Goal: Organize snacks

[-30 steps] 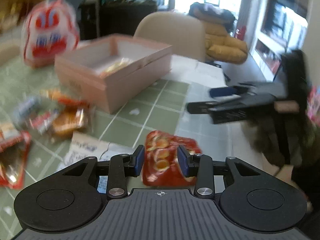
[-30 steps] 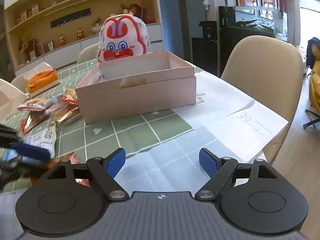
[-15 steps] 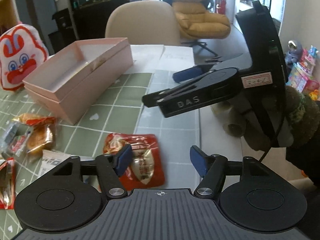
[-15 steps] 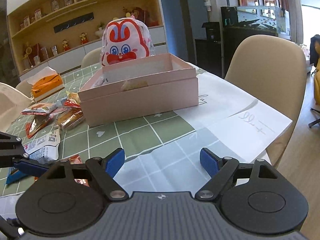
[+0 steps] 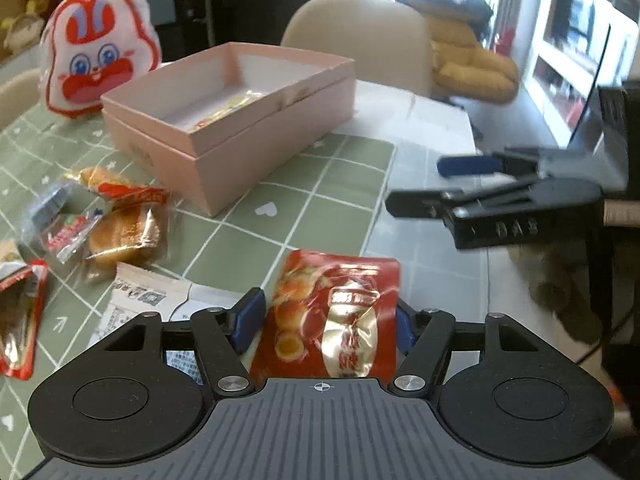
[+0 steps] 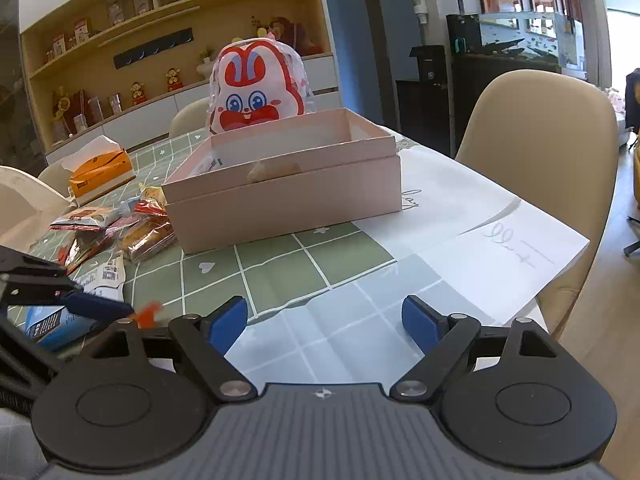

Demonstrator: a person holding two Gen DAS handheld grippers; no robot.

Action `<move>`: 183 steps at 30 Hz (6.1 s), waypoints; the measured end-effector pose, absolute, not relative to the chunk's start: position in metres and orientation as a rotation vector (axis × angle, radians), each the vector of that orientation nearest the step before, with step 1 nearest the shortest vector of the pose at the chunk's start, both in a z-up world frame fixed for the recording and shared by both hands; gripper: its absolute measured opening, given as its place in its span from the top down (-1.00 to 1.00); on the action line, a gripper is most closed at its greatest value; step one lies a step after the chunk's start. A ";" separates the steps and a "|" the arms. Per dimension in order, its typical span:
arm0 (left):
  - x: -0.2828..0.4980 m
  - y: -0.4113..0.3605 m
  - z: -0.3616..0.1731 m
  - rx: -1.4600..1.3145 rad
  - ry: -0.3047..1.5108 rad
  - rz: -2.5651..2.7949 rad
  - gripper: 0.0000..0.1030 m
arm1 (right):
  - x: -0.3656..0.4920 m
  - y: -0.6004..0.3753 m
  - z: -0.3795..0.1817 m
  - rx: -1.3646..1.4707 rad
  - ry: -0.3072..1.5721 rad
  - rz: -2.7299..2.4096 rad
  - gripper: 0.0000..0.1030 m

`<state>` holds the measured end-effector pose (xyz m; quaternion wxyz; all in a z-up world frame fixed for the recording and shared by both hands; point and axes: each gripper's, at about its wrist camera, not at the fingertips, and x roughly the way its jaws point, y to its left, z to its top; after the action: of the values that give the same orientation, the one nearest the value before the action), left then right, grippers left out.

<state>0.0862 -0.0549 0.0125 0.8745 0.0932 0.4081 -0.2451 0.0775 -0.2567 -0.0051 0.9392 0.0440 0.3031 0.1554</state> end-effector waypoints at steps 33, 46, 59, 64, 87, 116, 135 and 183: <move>0.012 0.093 0.038 -0.136 0.704 -0.392 0.61 | 0.065 -0.140 0.021 -0.075 0.720 0.535 -0.89; -0.020 0.151 0.034 -0.211 0.672 -0.327 0.61 | 0.100 -0.013 0.033 -0.164 0.736 0.702 -0.86; -0.026 0.187 0.031 -0.314 0.659 -0.233 0.59 | 0.134 0.039 0.023 -0.153 0.890 0.800 0.17; -0.024 0.195 0.028 -0.343 0.662 -0.210 0.58 | 0.104 0.013 0.026 -0.155 0.894 0.841 0.16; -0.026 0.206 0.026 -0.393 0.659 -0.175 0.55 | 0.041 0.008 0.015 -0.322 0.763 0.828 -0.52; 0.006 0.104 0.012 -0.135 0.746 -0.331 0.22 | 0.040 -0.099 0.005 -0.169 0.719 0.573 -0.59; -0.001 0.103 0.012 -0.128 0.752 -0.364 0.22 | 0.039 -0.099 0.002 -0.182 0.735 0.558 -0.77; -0.008 0.069 0.046 -0.051 0.604 -0.354 0.17 | 0.036 -0.139 0.030 -0.171 0.616 0.303 -0.54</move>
<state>-0.0081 0.0687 0.0462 0.9389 -0.0250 0.2961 -0.1736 0.0363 -0.1387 0.0295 0.9380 -0.0837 0.3018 0.1482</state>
